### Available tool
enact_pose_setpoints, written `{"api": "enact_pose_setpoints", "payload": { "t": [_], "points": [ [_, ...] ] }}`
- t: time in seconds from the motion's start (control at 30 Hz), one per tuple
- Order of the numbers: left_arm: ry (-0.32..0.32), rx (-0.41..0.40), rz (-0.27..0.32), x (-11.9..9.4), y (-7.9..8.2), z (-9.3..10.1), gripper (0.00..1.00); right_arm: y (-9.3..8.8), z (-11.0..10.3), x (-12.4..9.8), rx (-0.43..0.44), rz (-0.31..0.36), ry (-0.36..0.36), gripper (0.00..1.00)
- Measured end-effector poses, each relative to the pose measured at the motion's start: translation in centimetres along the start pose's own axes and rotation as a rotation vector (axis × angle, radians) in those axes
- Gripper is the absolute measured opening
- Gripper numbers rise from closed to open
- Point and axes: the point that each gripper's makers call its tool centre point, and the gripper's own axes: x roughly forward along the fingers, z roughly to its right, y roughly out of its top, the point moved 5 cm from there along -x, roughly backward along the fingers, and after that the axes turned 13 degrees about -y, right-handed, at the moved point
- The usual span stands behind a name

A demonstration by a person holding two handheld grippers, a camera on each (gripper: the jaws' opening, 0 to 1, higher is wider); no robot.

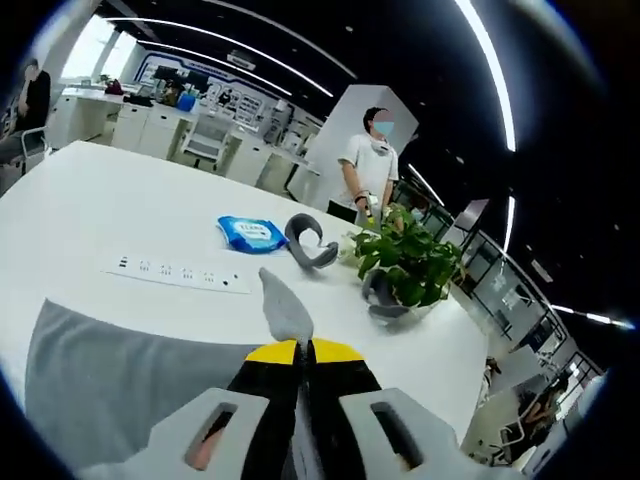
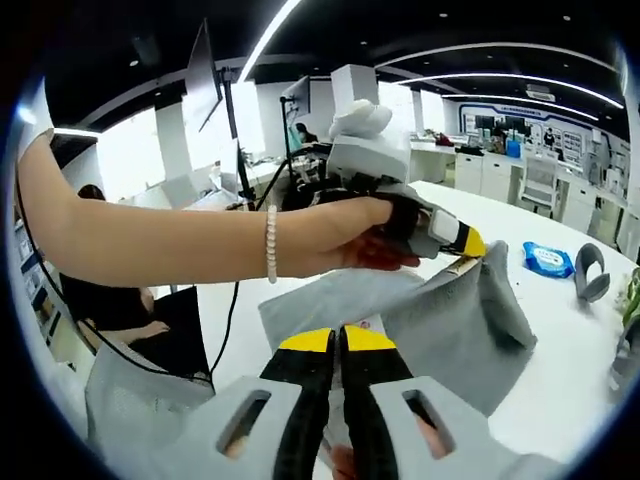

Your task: Fold the towel on the table until its edges align and the towel forms a compact rectangular stack.

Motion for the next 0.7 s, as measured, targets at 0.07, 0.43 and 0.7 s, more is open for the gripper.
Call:
{"api": "enact_pose_setpoints", "payload": {
  "t": [0.07, 0.43, 0.7],
  "points": [
    [0.011, -0.003, 0.004, -0.7, 0.0, -0.7, 0.03, 0.1, -0.5, 0.5, -0.005, -0.002, 0.013, 0.0],
    [0.068, -0.005, 0.028, -3.9, 0.1, -3.3, 0.03, 0.6, -2.9, 2.9, -0.042, -0.011, 0.065, 0.0],
    [0.083, -0.023, 0.054, -5.3, 0.1, -4.6, 0.03, 1.0, -3.9, 4.0, -0.026, -0.012, 0.093, 0.0]
  ]
}}
